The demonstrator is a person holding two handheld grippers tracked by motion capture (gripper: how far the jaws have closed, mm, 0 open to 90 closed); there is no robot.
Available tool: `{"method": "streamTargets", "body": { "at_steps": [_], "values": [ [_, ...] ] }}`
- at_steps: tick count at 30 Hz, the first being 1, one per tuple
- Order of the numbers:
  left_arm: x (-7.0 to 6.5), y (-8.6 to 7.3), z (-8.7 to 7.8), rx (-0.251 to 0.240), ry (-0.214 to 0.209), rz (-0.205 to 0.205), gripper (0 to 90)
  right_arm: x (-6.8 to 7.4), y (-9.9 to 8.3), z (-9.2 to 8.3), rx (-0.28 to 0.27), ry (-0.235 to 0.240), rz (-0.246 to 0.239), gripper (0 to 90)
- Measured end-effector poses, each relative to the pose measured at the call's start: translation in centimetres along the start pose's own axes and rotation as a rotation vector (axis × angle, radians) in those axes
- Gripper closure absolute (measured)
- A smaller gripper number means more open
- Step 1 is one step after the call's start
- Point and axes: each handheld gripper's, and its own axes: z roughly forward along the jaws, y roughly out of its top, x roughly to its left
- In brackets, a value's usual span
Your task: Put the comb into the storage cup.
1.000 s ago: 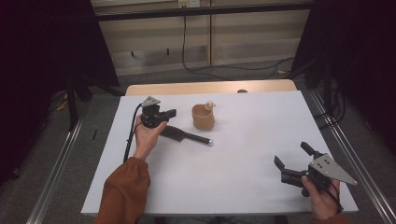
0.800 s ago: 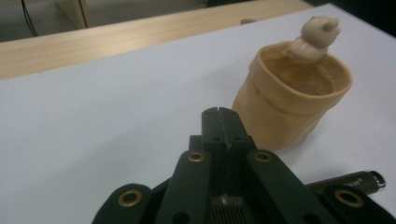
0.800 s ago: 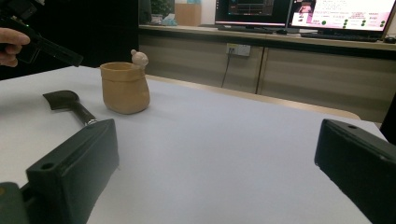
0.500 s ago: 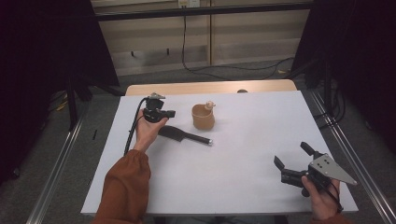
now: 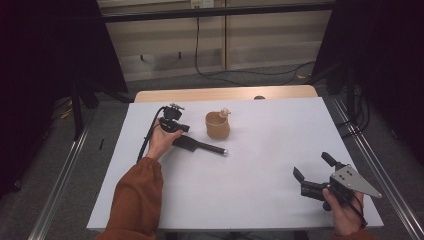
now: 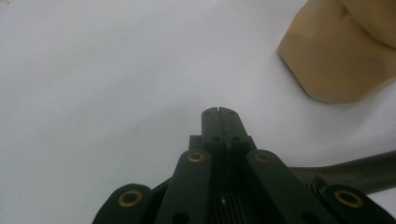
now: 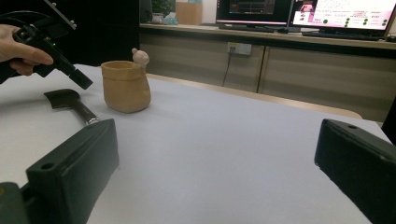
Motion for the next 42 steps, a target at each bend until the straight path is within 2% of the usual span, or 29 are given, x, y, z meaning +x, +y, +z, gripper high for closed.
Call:
{"method": "streamTargets", "body": {
  "at_steps": [1, 3, 4, 6, 7, 11, 19, 21, 22, 23, 24, 28, 32, 37, 40, 41, 42],
  "values": [
    [-0.04, 0.03, 0.16, -0.006, -0.003, -0.007, 90.0, -0.01, 0.0, 0.0, 0.0, 0.0, 0.0, 0.0],
    [-0.09, 0.08, 0.36, 0.012, -0.001, -0.001, 90.0, -0.01, 0.0, 0.0, 0.0, -0.001, 0.0, 0.0],
    [-0.06, 0.12, 0.41, 0.028, -0.006, 0.015, 90.0, -0.02, 0.0, 0.0, -0.001, -0.001, 0.0, 0.0],
    [-0.29, 0.12, 0.6, 0.02, -0.006, 0.005, 90.0, -0.02, -0.01, 0.02, -0.001, -0.002, 0.0, 0.0],
    [-0.32, 0.16, 0.57, 0.026, 0.009, 0.027, 90.0, -0.01, -0.01, 0.02, 0.001, -0.001, 0.0, 0.0],
    [-0.54, -0.02, 1.05, 0.051, 0.011, 0.044, 90.0, 0.01, -0.02, 0.01, 0.003, 0.002, -0.001, 0.0],
    [-0.48, -0.07, 0.97, 0.058, -0.004, 0.041, 90.0, 0.03, -0.05, 0.05, 0.005, 0.004, -0.001, 0.0],
    [-0.57, -0.09, 0.92, 0.064, 0.0, 0.056, 90.0, 0.03, -0.05, 0.04, 0.006, 0.002, 0.001, 0.0],
    [-0.85, -0.15, 1.08, 0.042, 0.0, 0.023, 90.0, 0.03, -0.05, 0.03, 0.006, 0.002, 0.001, 0.0],
    [-0.93, -0.15, 1.11, 0.038, 0.005, 0.023, 90.0, 0.02, -0.05, 0.03, 0.006, 0.001, 0.0, 0.0],
    [-0.66, -0.05, 0.9, 0.072, 0.003, 0.07, 90.0, 0.02, -0.05, 0.03, 0.006, 0.001, 0.0, 0.0],
    [-0.8, -0.13, 0.87, 0.07, 0.006, 0.056, 90.0, 0.03, -0.06, 0.05, 0.007, 0.002, -0.003, 0.0],
    [-0.87, -0.12, 0.82, 0.078, 0.006, 0.075, 90.0, 0.03, -0.07, 0.05, 0.007, 0.001, -0.002, 0.0],
    [-0.87, -0.17, 0.74, 0.084, -0.001, 0.08, 90.0, 0.04, -0.08, 0.06, 0.008, 0.003, -0.003, 0.0],
    [-0.96, -0.27, 0.79, 0.068, -0.001, 0.065, 90.0, 0.04, -0.08, 0.05, 0.008, 0.003, -0.004, 0.0],
    [-0.97, -0.27, 0.78, 0.069, -0.001, 0.066, 90.0, 0.04, -0.08, 0.05, 0.008, 0.003, -0.003, 0.0],
    [-0.89, -0.25, 0.7, 0.082, 0.0, 0.086, 90.0, 0.04, -0.08, 0.05, 0.008, 0.003, -0.003, 0.0]
  ]
}}
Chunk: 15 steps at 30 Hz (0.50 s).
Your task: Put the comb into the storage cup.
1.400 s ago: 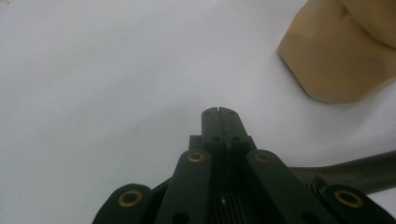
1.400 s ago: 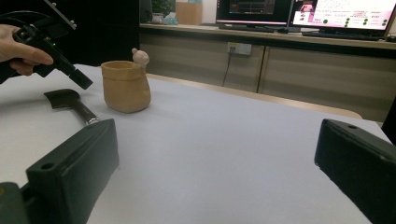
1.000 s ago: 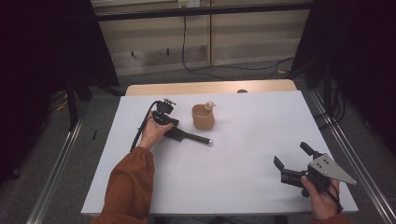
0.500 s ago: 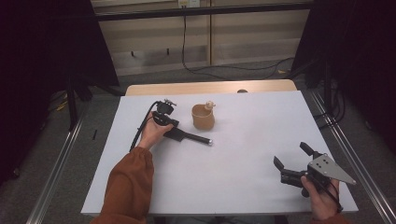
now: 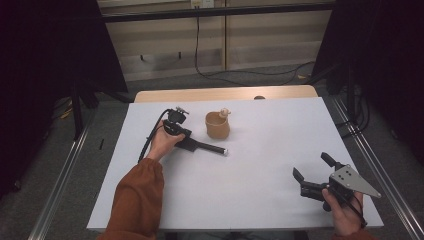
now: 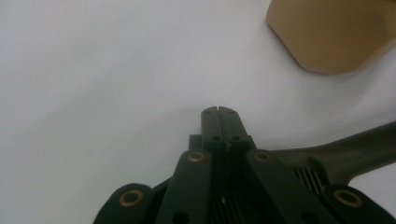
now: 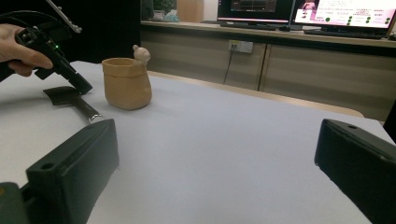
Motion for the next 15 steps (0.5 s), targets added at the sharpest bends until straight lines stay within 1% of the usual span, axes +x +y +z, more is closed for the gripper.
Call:
{"method": "streamTargets", "body": {
  "at_steps": [10, 15],
  "values": [
    [-0.19, -0.04, -0.13, 0.013, -0.004, 0.017, 90.0, 0.02, 0.0, 0.01, 0.0, -0.001, -0.002, 0.0],
    [-0.26, -0.06, -0.17, 0.016, -0.009, 0.018, 90.0, 0.01, 0.0, 0.01, -0.001, -0.001, 0.0, 0.0]
  ]
}}
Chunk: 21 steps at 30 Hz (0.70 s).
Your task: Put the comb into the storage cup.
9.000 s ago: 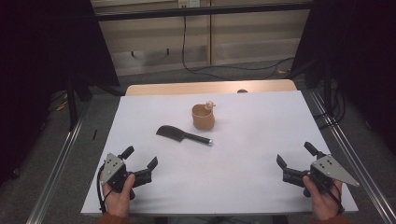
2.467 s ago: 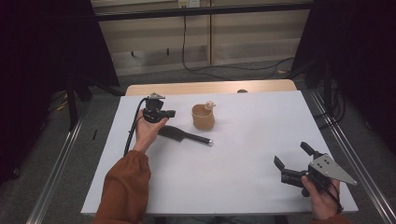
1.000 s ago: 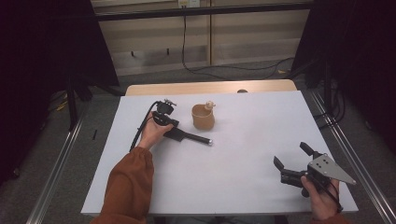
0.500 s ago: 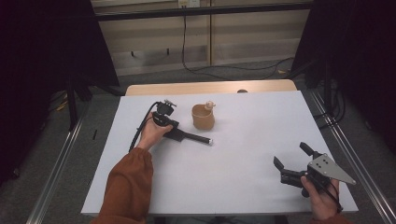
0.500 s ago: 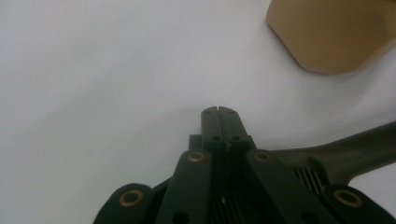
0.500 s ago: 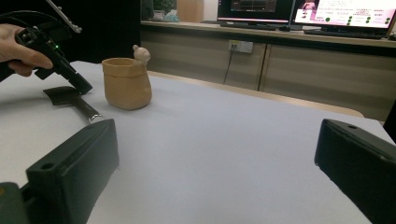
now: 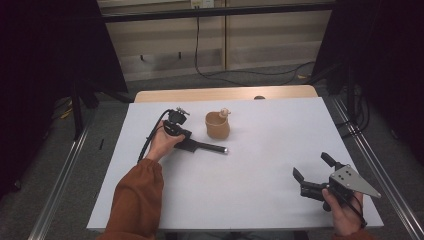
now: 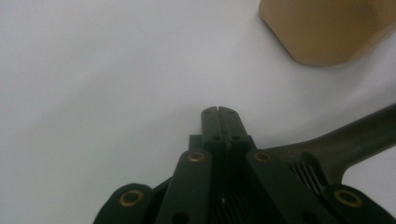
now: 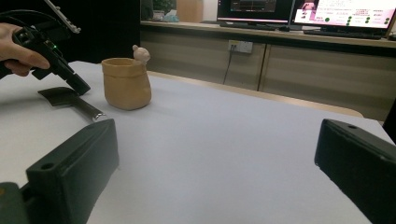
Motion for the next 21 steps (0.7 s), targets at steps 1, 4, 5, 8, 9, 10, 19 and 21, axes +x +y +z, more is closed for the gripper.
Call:
{"method": "streamTargets", "body": {
  "at_steps": [1, 4, 5, 8, 9, 10, 19, 21],
  "values": [
    [-0.08, -0.02, 0.03, -0.007, 0.001, -0.008, 90.0, 0.0, 0.0, 0.0, 0.0, 0.0, 0.0, 0.0],
    [-0.11, -0.05, -0.06, 0.004, -0.007, 0.004, 90.0, 0.0, 0.0, -0.01, 0.0, 0.001, -0.001, 0.0],
    [-0.19, -0.07, -0.04, -0.001, -0.009, -0.005, 90.0, 0.0, 0.01, -0.01, -0.001, 0.0, -0.001, 0.0],
    [-0.37, -0.07, -0.13, 0.014, -0.014, 0.016, 90.0, 0.0, 0.0, 0.0, 0.0, 0.0, 0.0, 0.0],
    [-0.43, -0.08, -0.15, 0.015, -0.014, 0.016, 90.0, 0.0, 0.0, 0.01, 0.0, -0.001, 0.0, 0.0],
    [-0.42, -0.09, -0.19, 0.017, -0.009, 0.023, 90.0, -0.01, -0.01, 0.01, 0.001, -0.001, -0.001, 0.0],
    [-0.37, -0.17, -0.29, 0.03, -0.03, 0.027, 90.0, -0.02, -0.01, 0.0, 0.002, -0.002, -0.001, 0.0],
    [-0.43, -0.24, -0.29, 0.024, -0.032, 0.025, 90.0, -0.02, -0.01, -0.01, 0.001, -0.002, -0.001, 0.0]
  ]
}}
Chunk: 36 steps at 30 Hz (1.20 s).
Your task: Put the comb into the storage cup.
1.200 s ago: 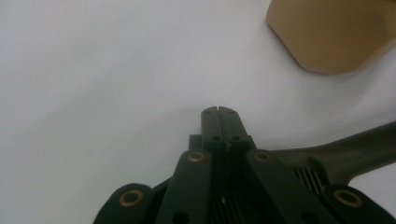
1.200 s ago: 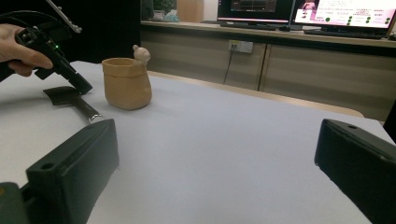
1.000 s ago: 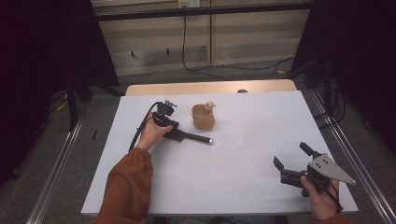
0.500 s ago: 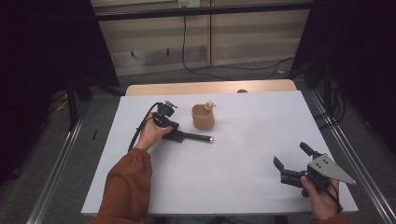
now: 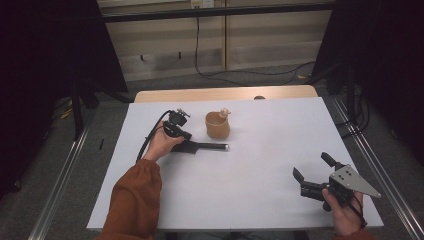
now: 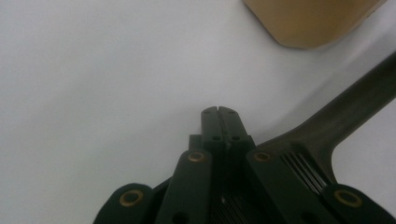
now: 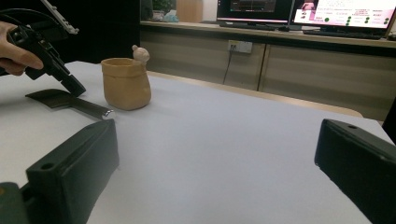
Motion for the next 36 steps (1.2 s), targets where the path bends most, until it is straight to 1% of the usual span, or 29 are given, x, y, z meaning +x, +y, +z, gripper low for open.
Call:
{"method": "streamTargets", "body": {
  "at_steps": [2, 4, 5, 7, 8, 10, 14, 16, 18, 19, 22, 24, 25, 27, 28, 29, 30, 31, 34, 35, 36],
  "values": [
    [0.1, 0.0, -0.1, 0.006, -0.002, 0.01, 90.0, 0.0, 0.0, 0.0, 0.001, 0.001, 0.002, 0.0],
    [0.1, -0.2, -0.1, -0.004, -0.005, 0.0, 90.0, 0.0, 0.0, 0.0, 0.001, 0.001, 0.001, 0.0],
    [0.1, -0.3, -0.1, -0.015, -0.009, -0.019, 90.0, 0.0, 0.0, 0.0, 0.0, 0.001, 0.001, 0.0],
    [0.3, -0.4, -0.1, -0.019, -0.015, -0.014, 90.0, 0.0, 0.0, 0.0, 0.0, 0.001, 0.0, 0.0],
    [0.2, -0.5, -0.1, -0.031, -0.019, -0.037, 90.0, 0.0, 0.0, 0.0, 0.001, 0.0, 0.002, 0.0],
    [0.3, -0.6, -0.2, -0.03, -0.018, -0.025, 90.0, 0.0, 0.0, 0.0, 0.0, -0.001, 0.003, 0.0],
    [0.4, -0.6, -0.3, -0.025, -0.024, -0.017, 90.0, 0.0, 0.0, 0.0, 0.0, -0.001, 0.0, 0.0],
    [0.3, -0.7, -0.3, -0.027, -0.023, -0.021, 90.0, 0.0, 0.0, 0.0, 0.001, -0.001, 0.0, 0.0],
    [0.2, -0.7, -0.3, -0.034, -0.023, -0.04, 90.0, 0.0, 0.0, 0.0, 0.001, -0.002, 0.0, 0.0],
    [0.2, -0.7, -0.3, -0.035, -0.024, -0.04, 90.0, 0.0, 0.0, 0.0, 0.001, -0.002, 0.002, 0.0],
    [0.4, -0.8, -0.4, -0.028, -0.023, -0.021, 90.0, 0.0, 0.0, 0.0, 0.0, -0.002, -0.001, 0.0],
    [0.3, -0.9, -0.3, -0.04, -0.025, -0.045, 90.0, 0.0, 0.0, 0.0, 0.0, -0.002, -0.001, 0.0],
    [0.3, -0.9, -0.4, -0.043, -0.027, -0.049, 90.0, 0.0, 0.0, 0.0, 0.0, -0.003, 0.0, 0.0],
    [0.5, -1.0, -0.4, -0.043, -0.026, -0.045, 90.0, 0.0, 0.0, 0.0, 0.0, -0.002, 0.0, 0.0],
    [0.6, -1.1, -0.5, -0.035, -0.025, -0.03, 90.0, 0.0, 0.0, 0.0, 0.0, -0.002, 0.0, 0.0],
    [0.6, -1.1, -0.6, -0.035, -0.021, -0.032, 90.0, 0.0, 0.0, 0.0, -0.001, -0.002, -0.001, 0.0],
    [0.6, -1.2, -0.6, -0.042, -0.021, -0.042, 90.0, 0.0, 0.0, 0.0, 0.0, -0.002, 0.0, 0.0],
    [0.7, -1.3, -0.6, -0.039, -0.019, -0.038, 90.0, 0.0, 0.0, 0.0, 0.0, -0.002, -0.001, 0.0],
    [0.9, -1.5, -0.8, -0.043, -0.011, -0.044, 90.0, 0.0, 0.0, 0.0, 0.0, -0.002, -0.001, 0.0],
    [1.0, -1.6, -0.9, -0.04, -0.016, -0.045, 90.0, 0.0, 0.0, 0.0, 0.0, -0.002, -0.001, 0.0],
    [1.0, -1.7, -0.9, -0.048, -0.012, -0.054, 90.0, 0.0, 0.0, 0.0, 0.001, -0.002, -0.001, 0.0]
  ]
}}
